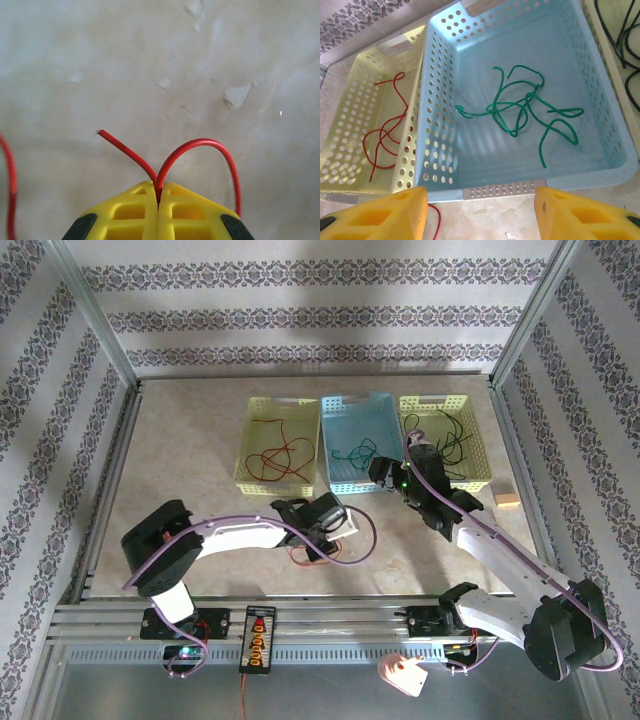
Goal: Untangle the cables
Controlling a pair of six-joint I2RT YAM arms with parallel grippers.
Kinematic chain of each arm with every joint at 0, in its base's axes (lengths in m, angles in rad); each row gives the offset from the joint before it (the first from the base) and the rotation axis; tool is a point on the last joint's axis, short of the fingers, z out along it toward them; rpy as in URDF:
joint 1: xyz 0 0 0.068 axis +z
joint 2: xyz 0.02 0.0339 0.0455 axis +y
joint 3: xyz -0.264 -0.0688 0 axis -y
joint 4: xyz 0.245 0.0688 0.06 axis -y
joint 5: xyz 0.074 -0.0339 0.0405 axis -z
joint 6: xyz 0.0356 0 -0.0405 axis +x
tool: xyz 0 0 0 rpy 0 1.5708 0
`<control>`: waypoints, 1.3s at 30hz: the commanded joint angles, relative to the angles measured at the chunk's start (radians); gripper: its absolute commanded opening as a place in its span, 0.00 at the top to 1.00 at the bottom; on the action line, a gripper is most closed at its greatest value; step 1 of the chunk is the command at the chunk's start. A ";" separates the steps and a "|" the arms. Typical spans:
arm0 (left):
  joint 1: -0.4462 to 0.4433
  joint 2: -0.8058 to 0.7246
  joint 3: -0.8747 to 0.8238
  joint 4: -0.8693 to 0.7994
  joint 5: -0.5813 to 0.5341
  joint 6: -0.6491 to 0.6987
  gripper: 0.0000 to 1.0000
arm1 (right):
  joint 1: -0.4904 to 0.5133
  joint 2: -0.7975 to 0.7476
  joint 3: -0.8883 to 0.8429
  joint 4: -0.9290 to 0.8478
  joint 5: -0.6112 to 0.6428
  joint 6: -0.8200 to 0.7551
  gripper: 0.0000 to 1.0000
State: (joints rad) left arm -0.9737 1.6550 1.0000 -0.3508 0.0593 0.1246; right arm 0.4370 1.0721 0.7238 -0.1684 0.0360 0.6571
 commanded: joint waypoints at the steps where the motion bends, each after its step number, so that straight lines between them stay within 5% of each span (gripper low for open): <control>1: 0.029 -0.145 -0.011 0.081 -0.045 -0.073 1.00 | -0.017 -0.020 -0.004 -0.009 0.015 0.013 0.42; 7: 0.124 -0.344 -0.005 0.081 -0.060 -0.139 1.00 | -0.026 -0.020 -0.010 -0.009 0.011 0.009 0.41; 12: 0.336 -0.412 0.000 0.171 0.022 -0.238 1.00 | -0.027 -0.013 -0.021 -0.004 0.000 0.016 0.41; 19: 0.570 -0.154 0.083 0.312 0.111 -0.340 1.00 | -0.026 -0.021 -0.024 -0.008 -0.019 0.021 0.41; 26: 0.628 0.059 0.230 0.389 0.046 -0.404 1.00 | -0.027 -0.074 -0.036 -0.054 -0.013 0.003 0.41; 28: 0.632 0.096 0.276 0.374 0.006 -0.403 0.85 | -0.029 -0.090 -0.045 -0.064 -0.010 0.001 0.41; 31: 0.632 0.125 0.333 0.346 -0.028 -0.390 0.33 | -0.030 -0.098 -0.053 -0.069 -0.003 -0.001 0.42; 32: 0.632 0.121 0.337 0.348 -0.046 -0.391 0.26 | -0.032 -0.099 -0.054 -0.073 0.001 0.001 0.41; 35: 0.632 0.074 0.321 0.362 -0.111 -0.394 0.13 | -0.039 -0.101 -0.055 -0.078 0.006 0.001 0.41; 39: 0.632 -0.009 0.266 0.365 -0.178 -0.401 0.10 | -0.048 -0.093 -0.051 -0.077 0.004 -0.004 0.41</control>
State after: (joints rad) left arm -0.3519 1.7222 1.2934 -0.0139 -0.0444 -0.2634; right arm 0.4004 0.9833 0.6800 -0.2356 0.0288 0.6594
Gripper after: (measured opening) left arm 0.898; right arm 0.586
